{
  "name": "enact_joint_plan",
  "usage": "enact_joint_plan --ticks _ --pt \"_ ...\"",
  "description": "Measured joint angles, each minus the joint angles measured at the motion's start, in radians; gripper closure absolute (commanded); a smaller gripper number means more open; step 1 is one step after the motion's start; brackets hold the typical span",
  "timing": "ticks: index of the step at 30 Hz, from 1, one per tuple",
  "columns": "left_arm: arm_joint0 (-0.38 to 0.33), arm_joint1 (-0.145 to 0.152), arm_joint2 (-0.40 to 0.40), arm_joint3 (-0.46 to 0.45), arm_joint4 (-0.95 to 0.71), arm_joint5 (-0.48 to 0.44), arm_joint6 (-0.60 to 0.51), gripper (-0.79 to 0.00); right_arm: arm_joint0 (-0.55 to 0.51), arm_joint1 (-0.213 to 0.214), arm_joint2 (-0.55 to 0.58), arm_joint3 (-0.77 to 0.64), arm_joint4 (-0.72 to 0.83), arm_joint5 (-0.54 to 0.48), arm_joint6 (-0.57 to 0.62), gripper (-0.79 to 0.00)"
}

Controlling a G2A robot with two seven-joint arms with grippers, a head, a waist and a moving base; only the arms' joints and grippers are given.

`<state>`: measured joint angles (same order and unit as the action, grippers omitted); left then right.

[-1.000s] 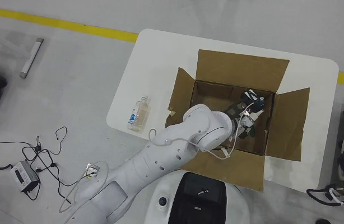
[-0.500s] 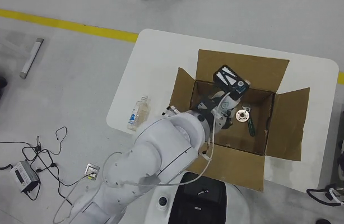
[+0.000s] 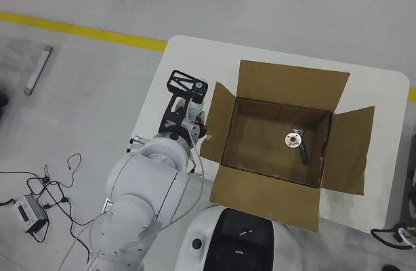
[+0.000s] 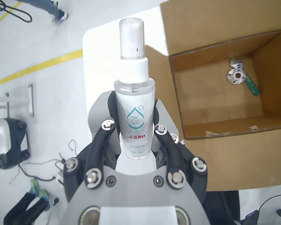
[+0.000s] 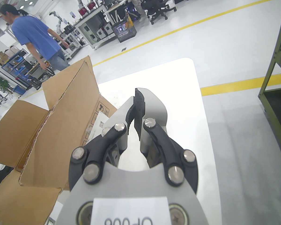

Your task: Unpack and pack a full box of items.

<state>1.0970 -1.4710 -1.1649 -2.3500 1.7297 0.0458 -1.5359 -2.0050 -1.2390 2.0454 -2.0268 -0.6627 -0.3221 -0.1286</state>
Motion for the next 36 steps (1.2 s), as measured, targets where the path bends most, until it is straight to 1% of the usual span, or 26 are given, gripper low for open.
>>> enact_joint_plan --ticks 6,8,10,22,25,28,33,36 --pt "0.12 0.007 -0.075 0.0 0.05 0.006 0.011 0.0 0.0 0.0 0.0 0.0 0.0 0.0 0.0 0.0" --pt "0.163 0.009 -0.098 0.0 0.046 0.005 0.024 0.0 0.0 0.0 0.0 0.0 0.0 0.0 0.0 0.0" --pt "0.2 0.009 -0.116 0.0 0.011 0.023 0.038 0.0 0.0 0.0 0.0 0.0 0.0 0.0 0.0 0.0" --pt "0.208 0.007 -0.113 0.007 -0.008 0.036 0.06 0.0 0.0 0.0 0.0 0.0 0.0 0.0 0.0 0.0" --pt "0.237 0.004 -0.094 0.058 -0.069 0.057 0.139 0.0 0.0 0.0 0.0 0.0 0.0 0.0 0.0 0.0" --pt "0.25 0.002 -0.078 0.104 -0.069 0.07 0.178 0.0 0.0 0.0 0.0 0.0 0.0 0.0 0.0 0.0" --pt "0.271 0.003 -0.062 0.164 -0.006 0.066 0.183 0.0 0.0 0.0 0.0 0.0 0.0 0.0 0.0 0.0" --pt "0.289 0.002 -0.059 0.2 -0.001 0.08 0.198 0.0 0.0 0.0 0.0 0.0 0.0 0.0 0.0 0.0"
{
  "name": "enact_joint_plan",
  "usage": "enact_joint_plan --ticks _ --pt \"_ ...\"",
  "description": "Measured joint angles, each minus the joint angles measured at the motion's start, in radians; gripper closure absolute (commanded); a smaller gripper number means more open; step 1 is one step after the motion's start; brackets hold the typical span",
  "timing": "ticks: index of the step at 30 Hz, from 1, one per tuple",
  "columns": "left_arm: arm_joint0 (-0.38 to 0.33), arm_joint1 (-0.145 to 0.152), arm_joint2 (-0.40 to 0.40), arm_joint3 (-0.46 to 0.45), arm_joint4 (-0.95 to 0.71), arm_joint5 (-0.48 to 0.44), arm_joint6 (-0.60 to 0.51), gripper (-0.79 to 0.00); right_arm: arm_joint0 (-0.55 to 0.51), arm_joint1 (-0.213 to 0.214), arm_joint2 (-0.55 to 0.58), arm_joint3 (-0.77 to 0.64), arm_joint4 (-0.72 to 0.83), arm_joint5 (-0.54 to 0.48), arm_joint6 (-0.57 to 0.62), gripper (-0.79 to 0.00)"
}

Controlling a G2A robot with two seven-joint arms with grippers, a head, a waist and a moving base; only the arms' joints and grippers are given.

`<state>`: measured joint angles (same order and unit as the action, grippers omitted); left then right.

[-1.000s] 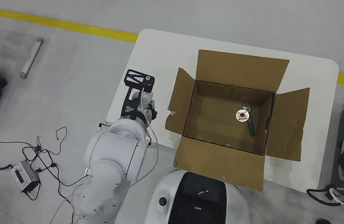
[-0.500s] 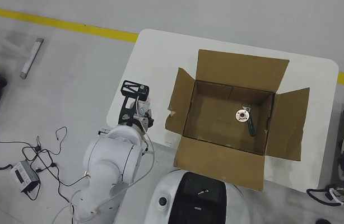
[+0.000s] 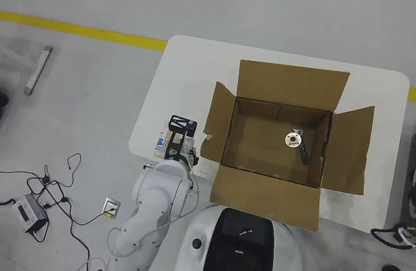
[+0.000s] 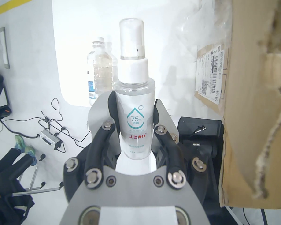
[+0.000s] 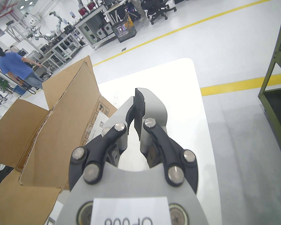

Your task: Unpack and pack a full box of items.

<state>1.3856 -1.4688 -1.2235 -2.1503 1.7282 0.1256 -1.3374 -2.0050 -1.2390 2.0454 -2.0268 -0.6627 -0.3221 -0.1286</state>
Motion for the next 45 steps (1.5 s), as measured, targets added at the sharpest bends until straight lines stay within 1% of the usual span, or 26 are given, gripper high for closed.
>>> enact_joint_plan --ticks 4,9,14,19,26,28,29,31,32,33,34,39,45 --pt "0.017 -0.003 -0.003 0.052 -0.034 0.022 0.029 0.0 0.0 0.0 0.0 0.0 0.0 0.0 0.0 0.0" --pt "0.016 -0.006 0.016 0.127 -0.022 0.029 0.072 0.0 0.0 0.0 0.0 0.0 0.0 0.0 0.0 0.0" --pt "-0.016 -0.011 0.027 0.223 -0.003 0.05 0.108 0.0 0.0 0.0 0.0 0.0 0.0 0.0 0.0 0.0" --pt "-0.053 -0.016 0.026 0.311 -0.007 0.059 0.106 0.0 0.0 0.0 0.0 0.0 0.0 0.0 0.0 0.0" --pt "-0.093 -0.022 0.027 0.378 -0.021 0.069 0.113 0.0 0.0 0.0 0.0 0.0 0.0 0.0 0.0 0.0" --pt "-0.106 -0.024 0.027 0.397 -0.023 0.07 0.112 -0.142 0.0 0.0 0.0 0.0 0.0 0.0 0.0 0.0" --pt "-0.111 -0.025 0.026 0.404 -0.024 0.07 0.109 -0.163 0.0 0.0 0.0 0.0 0.0 0.0 0.0 0.0" --pt "-0.124 -0.027 0.024 0.419 -0.028 0.072 0.108 -0.342 0.0 0.0 0.0 0.0 0.0 0.0 0.0 0.0" --pt "-0.128 -0.027 0.023 0.426 -0.031 0.072 0.108 -0.566 0.0 0.0 0.0 0.0 0.0 0.0 0.0 0.0" --pt "-0.132 -0.028 0.022 0.431 -0.033 0.071 0.11 -0.751 0.0 0.0 0.0 0.0 0.0 0.0 0.0 0.0" --pt "-0.136 -0.029 0.021 0.437 -0.037 0.071 0.112 -0.785 0.0 0.0 0.0 0.0 0.0 0.0 0.0 0.0" --pt "-0.145 -0.031 0.017 0.443 -0.045 0.065 0.111 -0.785 0.0 0.0 0.0 0.0 0.0 0.0 0.0 0.0" --pt "-0.141 -0.031 0.007 0.383 -0.029 0.051 0.077 -0.785 0.0 0.0 0.0 0.0 0.0 0.0 0.0 0.0"
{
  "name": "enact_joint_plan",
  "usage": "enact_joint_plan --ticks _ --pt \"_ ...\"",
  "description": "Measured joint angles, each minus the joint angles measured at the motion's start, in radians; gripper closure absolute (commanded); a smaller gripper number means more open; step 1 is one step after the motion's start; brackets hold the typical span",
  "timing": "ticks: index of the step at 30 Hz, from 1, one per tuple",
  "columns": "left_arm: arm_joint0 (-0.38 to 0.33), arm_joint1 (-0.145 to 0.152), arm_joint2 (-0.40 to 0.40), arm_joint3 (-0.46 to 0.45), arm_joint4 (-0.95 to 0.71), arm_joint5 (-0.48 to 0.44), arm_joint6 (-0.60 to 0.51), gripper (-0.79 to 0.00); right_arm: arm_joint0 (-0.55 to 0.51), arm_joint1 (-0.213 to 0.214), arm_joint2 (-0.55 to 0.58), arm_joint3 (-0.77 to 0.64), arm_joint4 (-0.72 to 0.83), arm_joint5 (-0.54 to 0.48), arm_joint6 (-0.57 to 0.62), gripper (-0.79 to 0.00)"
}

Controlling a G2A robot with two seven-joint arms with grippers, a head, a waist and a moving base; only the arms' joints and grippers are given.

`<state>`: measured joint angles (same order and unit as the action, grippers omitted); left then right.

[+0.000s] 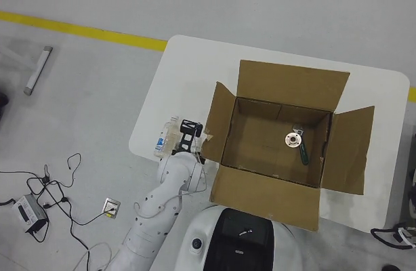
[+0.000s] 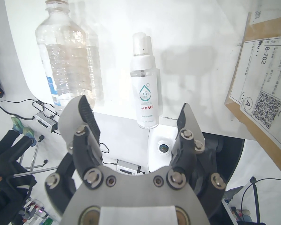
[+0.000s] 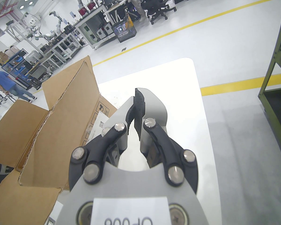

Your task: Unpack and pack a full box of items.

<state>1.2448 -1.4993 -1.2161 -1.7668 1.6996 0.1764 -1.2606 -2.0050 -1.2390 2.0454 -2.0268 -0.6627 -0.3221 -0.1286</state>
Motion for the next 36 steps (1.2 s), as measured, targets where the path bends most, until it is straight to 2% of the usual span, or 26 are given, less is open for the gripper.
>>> enact_joint_plan --ticks 7,10,15,16,24,36 --pt "0.031 -0.002 -0.009 -0.174 -0.051 -0.006 -0.007 -0.785 0.0 0.0 0.0 0.0 0.0 0.0 0.0 0.0" --pt "0.037 -0.004 -0.006 -0.201 -0.121 -0.04 0.019 -0.785 0.0 0.0 0.0 0.0 0.0 0.0 0.0 0.0" --pt "0.035 -0.005 0.013 -0.163 -0.179 -0.085 0.054 -0.767 0.0 0.0 0.0 0.0 0.0 0.0 0.0 0.0" --pt "0.035 -0.006 0.017 -0.151 -0.196 -0.083 0.061 -0.785 0.0 0.0 0.0 0.0 0.0 0.0 0.0 0.0" --pt "0.042 -0.008 0.01 -0.062 -0.242 -0.042 0.097 -0.77 0.0 0.0 0.0 0.0 0.0 0.0 0.0 0.0" --pt "0.02 -0.012 0.054 -0.053 -0.319 -0.07 0.145 -0.785 0.0 0.0 0.0 0.0 0.0 0.0 0.0 0.0"
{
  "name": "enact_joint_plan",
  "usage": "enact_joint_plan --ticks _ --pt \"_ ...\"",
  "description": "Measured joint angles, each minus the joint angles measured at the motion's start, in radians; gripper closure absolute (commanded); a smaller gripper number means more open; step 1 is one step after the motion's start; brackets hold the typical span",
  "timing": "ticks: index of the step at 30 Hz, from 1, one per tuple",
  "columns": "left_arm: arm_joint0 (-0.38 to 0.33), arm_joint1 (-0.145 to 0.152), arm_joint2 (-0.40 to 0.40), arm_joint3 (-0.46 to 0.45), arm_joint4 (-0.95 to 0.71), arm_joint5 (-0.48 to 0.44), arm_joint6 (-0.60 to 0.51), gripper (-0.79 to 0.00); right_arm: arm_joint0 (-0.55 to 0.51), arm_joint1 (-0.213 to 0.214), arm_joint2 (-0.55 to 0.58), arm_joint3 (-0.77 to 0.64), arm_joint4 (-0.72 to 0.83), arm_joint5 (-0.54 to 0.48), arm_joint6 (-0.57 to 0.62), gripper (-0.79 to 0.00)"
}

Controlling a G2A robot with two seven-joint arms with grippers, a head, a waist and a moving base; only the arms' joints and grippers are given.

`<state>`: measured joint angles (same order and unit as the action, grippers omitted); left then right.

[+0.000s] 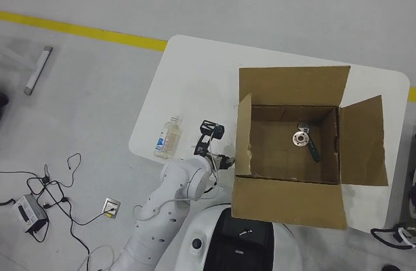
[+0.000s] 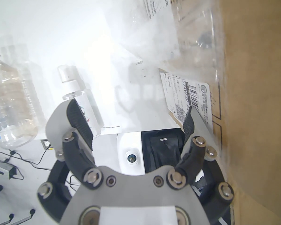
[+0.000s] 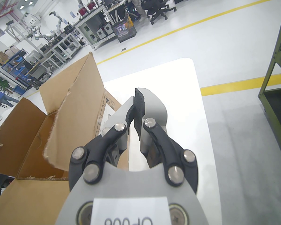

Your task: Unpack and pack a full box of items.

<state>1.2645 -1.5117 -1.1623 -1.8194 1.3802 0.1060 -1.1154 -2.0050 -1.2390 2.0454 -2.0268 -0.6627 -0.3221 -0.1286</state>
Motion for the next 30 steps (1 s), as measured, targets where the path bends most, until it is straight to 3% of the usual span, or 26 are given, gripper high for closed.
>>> enact_joint_plan --ticks 9,18,26,30 --pt "0.01 0.001 0.016 -0.035 -0.023 0.007 0.018 -0.785 0.0 0.0 0.0 0.0 0.0 0.0 0.0 0.0" --pt "0.037 0.017 -0.077 -0.209 0.022 0.022 -0.013 -0.785 0.012 0.002 0.046 -0.114 0.012 -0.028 0.044 0.0" --pt "0.029 0.028 -0.176 -0.329 -0.007 -0.006 -0.013 -0.785 -0.014 0.007 0.102 -0.313 0.049 -0.075 0.206 0.0" --pt "0.021 0.032 -0.193 -0.346 -0.029 -0.02 -0.009 -0.785 0.01 0.016 0.075 -0.324 0.016 -0.138 0.311 0.0"
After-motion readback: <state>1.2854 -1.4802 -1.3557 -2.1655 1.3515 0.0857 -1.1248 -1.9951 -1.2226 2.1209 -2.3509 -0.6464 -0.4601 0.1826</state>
